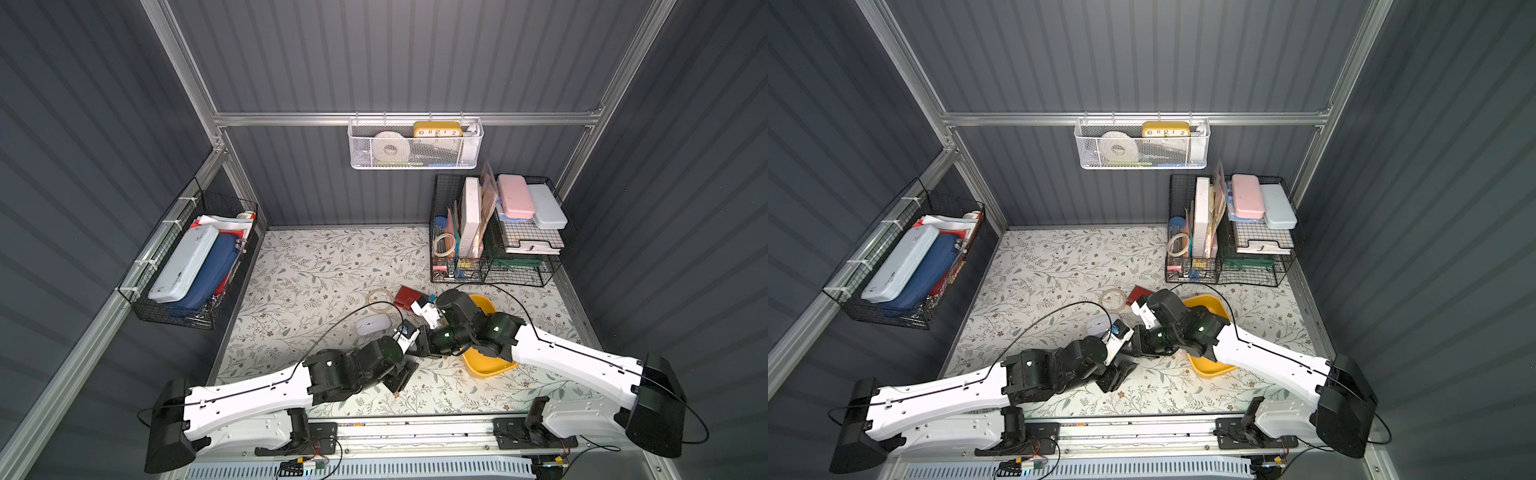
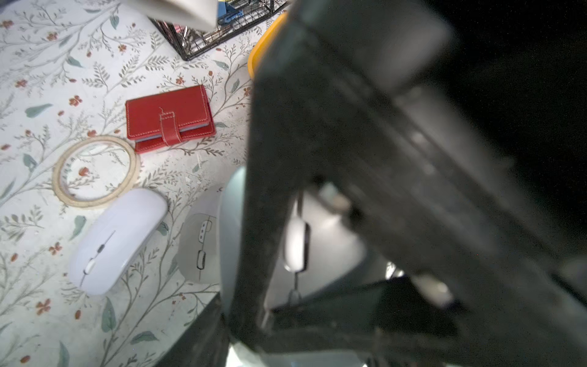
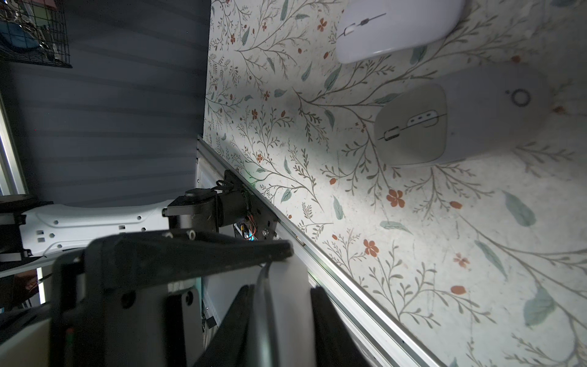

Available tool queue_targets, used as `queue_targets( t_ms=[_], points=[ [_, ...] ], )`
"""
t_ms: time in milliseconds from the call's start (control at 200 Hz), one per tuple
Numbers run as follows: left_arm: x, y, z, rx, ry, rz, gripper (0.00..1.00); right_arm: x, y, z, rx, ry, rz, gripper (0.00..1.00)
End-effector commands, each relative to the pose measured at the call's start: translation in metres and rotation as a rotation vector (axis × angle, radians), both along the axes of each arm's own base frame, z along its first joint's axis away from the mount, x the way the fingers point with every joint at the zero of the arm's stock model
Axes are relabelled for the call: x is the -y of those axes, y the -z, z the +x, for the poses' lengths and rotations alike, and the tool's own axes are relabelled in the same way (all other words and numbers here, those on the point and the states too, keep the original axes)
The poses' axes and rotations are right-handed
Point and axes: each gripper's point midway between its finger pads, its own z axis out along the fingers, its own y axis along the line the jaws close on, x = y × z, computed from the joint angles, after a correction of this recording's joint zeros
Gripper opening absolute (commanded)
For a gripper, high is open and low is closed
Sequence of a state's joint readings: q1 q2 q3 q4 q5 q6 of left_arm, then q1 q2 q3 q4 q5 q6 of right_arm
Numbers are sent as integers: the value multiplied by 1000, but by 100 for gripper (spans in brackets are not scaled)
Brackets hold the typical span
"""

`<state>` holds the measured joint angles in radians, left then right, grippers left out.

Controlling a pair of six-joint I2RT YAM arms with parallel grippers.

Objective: Put the mouse in the storage box
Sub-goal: Pick up the mouse from the center of the board, then place the mouse in the storage box.

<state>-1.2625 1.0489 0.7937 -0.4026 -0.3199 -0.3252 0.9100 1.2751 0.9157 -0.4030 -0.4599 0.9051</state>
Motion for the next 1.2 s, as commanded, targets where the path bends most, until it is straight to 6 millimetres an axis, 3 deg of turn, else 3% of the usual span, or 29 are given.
queue_targets(
  t_ms=[0,235,375,520,630,740,1026,1196],
  points=[
    [4,-5,6,19,-22,-24,99,-5,-11,11,71,32,38,26],
    [0,-1,6,10,-35,-14,99,28,3,68,117,156,-19,26],
    [-5,5,4,-5,-49,1,99,74,8,110,129,281,-46,26],
    [-11,11,4,-17,-67,7,99,139,10,139,159,414,-114,26],
    [-13,15,4,-16,-73,4,99,187,25,141,106,510,-170,26],
    [-15,20,3,-26,-79,8,99,216,30,132,93,587,-181,26],
    [-22,30,0,-45,-92,19,99,218,69,88,46,561,-177,26],
    [-26,34,0,-50,-105,22,99,216,83,74,21,559,-155,26]
  ],
)
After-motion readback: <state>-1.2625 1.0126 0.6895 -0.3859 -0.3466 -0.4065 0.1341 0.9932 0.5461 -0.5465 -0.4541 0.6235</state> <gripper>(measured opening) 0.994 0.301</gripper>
